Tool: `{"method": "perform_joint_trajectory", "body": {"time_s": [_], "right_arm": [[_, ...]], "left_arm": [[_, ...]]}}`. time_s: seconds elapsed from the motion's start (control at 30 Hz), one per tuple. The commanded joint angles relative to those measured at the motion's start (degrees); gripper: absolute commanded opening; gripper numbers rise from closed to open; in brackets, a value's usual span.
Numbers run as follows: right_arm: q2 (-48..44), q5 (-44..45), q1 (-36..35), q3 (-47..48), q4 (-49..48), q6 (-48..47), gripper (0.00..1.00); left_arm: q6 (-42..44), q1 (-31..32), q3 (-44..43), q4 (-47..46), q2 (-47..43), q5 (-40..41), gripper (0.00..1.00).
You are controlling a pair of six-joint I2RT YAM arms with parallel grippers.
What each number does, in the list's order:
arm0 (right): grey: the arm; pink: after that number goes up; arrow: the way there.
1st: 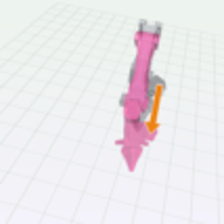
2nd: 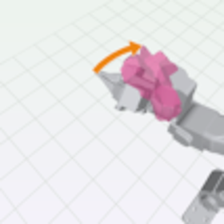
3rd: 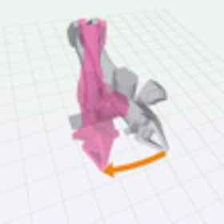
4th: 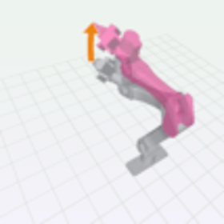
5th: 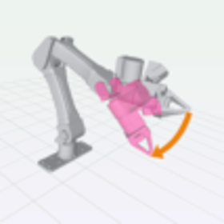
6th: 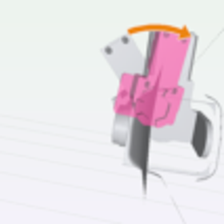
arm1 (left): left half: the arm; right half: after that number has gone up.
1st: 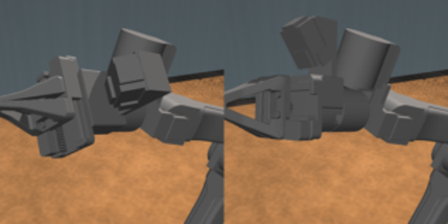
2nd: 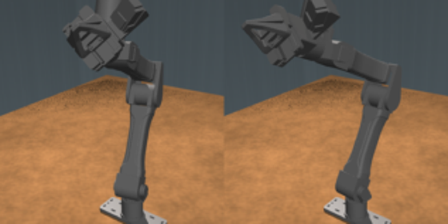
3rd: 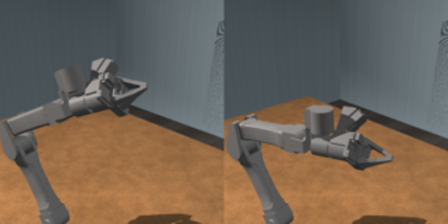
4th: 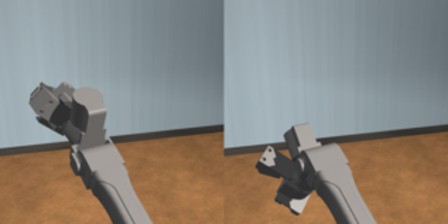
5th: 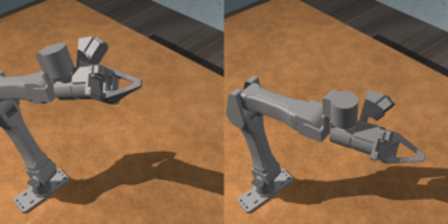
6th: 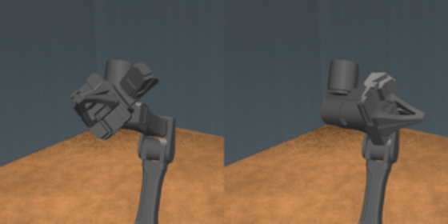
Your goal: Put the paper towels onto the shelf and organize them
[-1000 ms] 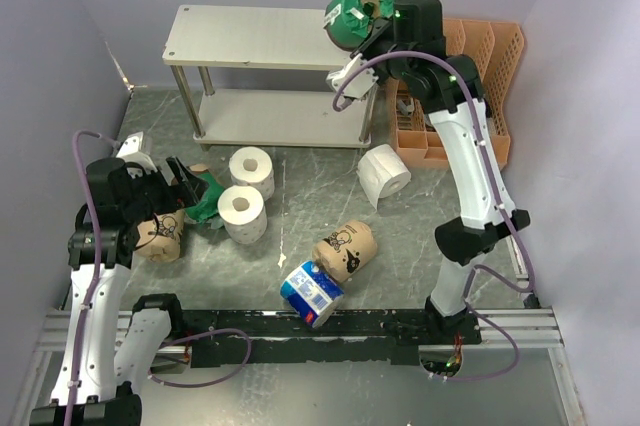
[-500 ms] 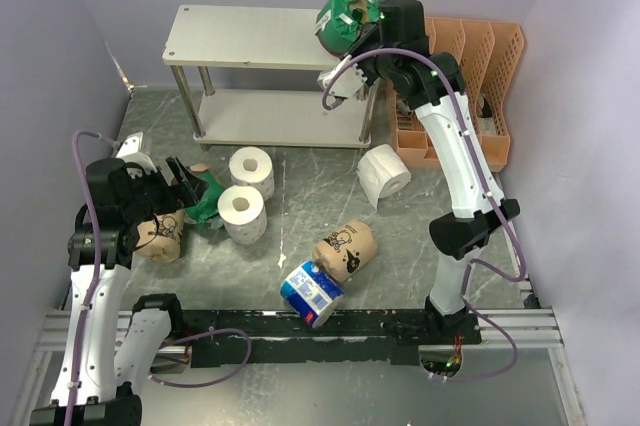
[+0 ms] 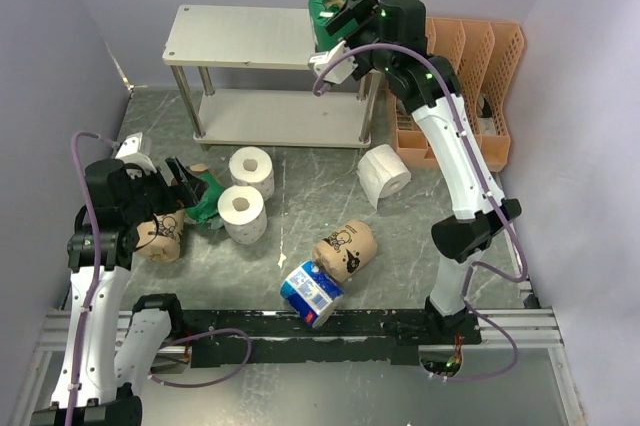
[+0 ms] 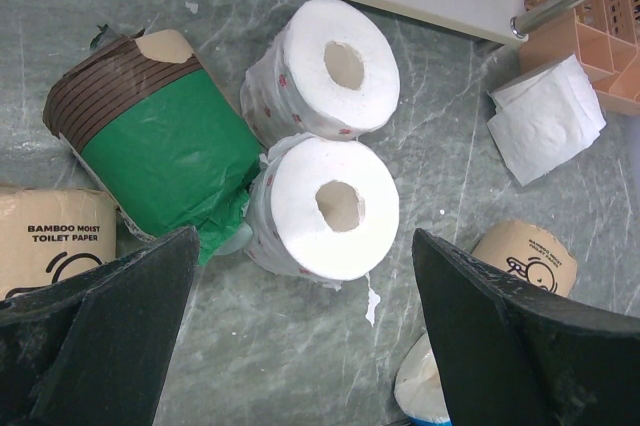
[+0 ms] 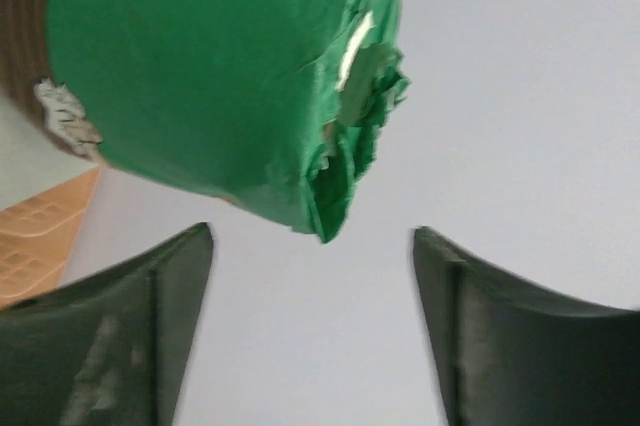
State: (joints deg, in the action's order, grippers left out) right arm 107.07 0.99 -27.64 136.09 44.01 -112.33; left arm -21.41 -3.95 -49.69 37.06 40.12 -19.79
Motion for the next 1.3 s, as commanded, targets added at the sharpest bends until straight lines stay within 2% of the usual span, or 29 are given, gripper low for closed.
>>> {"method": "perform_joint_trajectory", "body": {"time_s": [0.0, 0.07, 0.13, 0.23, 0.3, 0.37, 0.43, 0.67, 0.73, 0.83, 0.93, 1.0, 1.07, 1.17, 1.27], "right_arm": [[-3.56, -2.68, -2.71, -2.89, -14.54, 6.43, 0.98], [-4.93, -0.95, -6.56, -3.52, -18.94, 12.1, 1.0], [-7.63, 2.07, -11.65, -4.87, -17.99, 16.38, 1.0], [-17.33, 5.44, -18.89, -15.76, -14.3, 24.07, 1.0], [-25.93, 4.2, -21.23, -23.75, -9.77, 33.98, 1.0], [-30.6, -2.52, -19.6, -26.86, -1.98, 48.59, 1.0], [-35.17, -11.25, -13.3, -32.03, 3.52, 59.88, 1.0], [-51.74, -29.53, -10.13, -64.82, 13.37, 80.33, 1.0], [-52.48, -36.19, -7.91, -70.22, 17.59, 79.57, 1.0], [-51.24, -42.86, -2.95, -71.21, 19.08, 76.68, 1.0], [-43.52, -47.08, -0.22, -69.04, 22.29, 72.21, 0.99], [-37.73, -49.55, 3.31, -67.74, 23.76, 69.24, 0.92], [-32.04, -54.76, 8.08, -65.69, 28.42, 62.33, 0.89], [-24.55, -60.17, 12.31, -63.34, 34.26, 55.61, 0.9], [-19.83, -59.58, 12.39, -64.77, 35.16, 54.13, 0.92]], "left_arm": [[0.69, -0.54, -0.04, -1.55, -0.49, -1.14, 1.0], [0.67, -0.58, -0.05, -1.49, -0.28, -1.13, 1.0], [0.67, -0.58, -0.02, -1.46, -0.01, -1.15, 1.0], [0.67, -0.54, 0.01, -1.46, 0.14, -1.14, 1.0], [0.67, -0.54, -0.01, -1.46, 0.15, -1.02, 0.99], [0.67, -0.58, 0.12, -1.46, 0.14, -0.81, 1.0], [0.67, -0.54, 0.03, -1.46, 0.39, -0.73, 0.99], [0.51, -0.7, 0.04, -1.47, 2.07, -0.04, 1.0], [0.42, -0.78, 0.13, -1.59, 1.85, 0.29, 1.0], [0.33, -1.01, 0.17, -1.64, 1.87, 0.72, 0.99], [0.23, -1.16, 0.19, -1.5, 2.19, 1.04, 1.0], [0.27, -1.24, 0.18, -1.49, 2.24, 1.2, 1.0], [0.2, -1.24, 0.2, -1.41, 2.03, 1.32, 1.0], [0.23, -1.31, 0.2, -1.46, 1.67, 1.35, 1.0], [0.31, -1.24, 0.24, -1.51, 1.71, 1.03, 1.0]]}}
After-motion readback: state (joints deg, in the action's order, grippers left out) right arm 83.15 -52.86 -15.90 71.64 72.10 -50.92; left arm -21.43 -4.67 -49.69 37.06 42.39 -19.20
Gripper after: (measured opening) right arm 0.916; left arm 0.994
